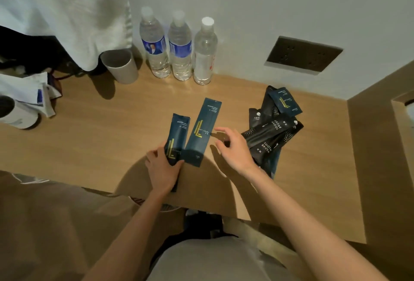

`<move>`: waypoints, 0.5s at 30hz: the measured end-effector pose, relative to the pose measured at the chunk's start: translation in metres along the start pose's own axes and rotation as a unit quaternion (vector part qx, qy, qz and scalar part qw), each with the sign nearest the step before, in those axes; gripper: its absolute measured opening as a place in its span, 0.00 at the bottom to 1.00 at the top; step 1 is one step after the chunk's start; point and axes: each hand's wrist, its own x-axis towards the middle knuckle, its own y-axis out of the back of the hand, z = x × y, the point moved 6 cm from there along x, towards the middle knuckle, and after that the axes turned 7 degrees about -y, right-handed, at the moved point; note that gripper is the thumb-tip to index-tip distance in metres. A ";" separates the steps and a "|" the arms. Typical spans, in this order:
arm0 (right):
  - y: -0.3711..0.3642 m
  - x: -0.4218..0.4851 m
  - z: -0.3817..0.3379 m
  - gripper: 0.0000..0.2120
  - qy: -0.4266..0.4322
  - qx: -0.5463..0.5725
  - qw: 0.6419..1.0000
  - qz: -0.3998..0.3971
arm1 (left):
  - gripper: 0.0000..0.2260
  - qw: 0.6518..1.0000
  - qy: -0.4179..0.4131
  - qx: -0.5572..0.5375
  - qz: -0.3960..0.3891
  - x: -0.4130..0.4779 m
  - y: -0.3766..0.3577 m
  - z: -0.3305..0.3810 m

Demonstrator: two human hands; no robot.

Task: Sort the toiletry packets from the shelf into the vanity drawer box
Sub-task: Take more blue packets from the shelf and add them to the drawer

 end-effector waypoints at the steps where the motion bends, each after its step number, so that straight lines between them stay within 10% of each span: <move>1: -0.011 0.005 -0.004 0.17 0.012 -0.033 0.999 -0.025 | 0.32 1.000 -0.004 -0.010 0.001 0.000 0.001 -0.001; 15: -0.069 0.015 0.007 0.23 0.061 -0.348 0.927 -0.122 | 0.35 0.995 -0.054 -0.076 -0.032 -0.002 0.017 0.002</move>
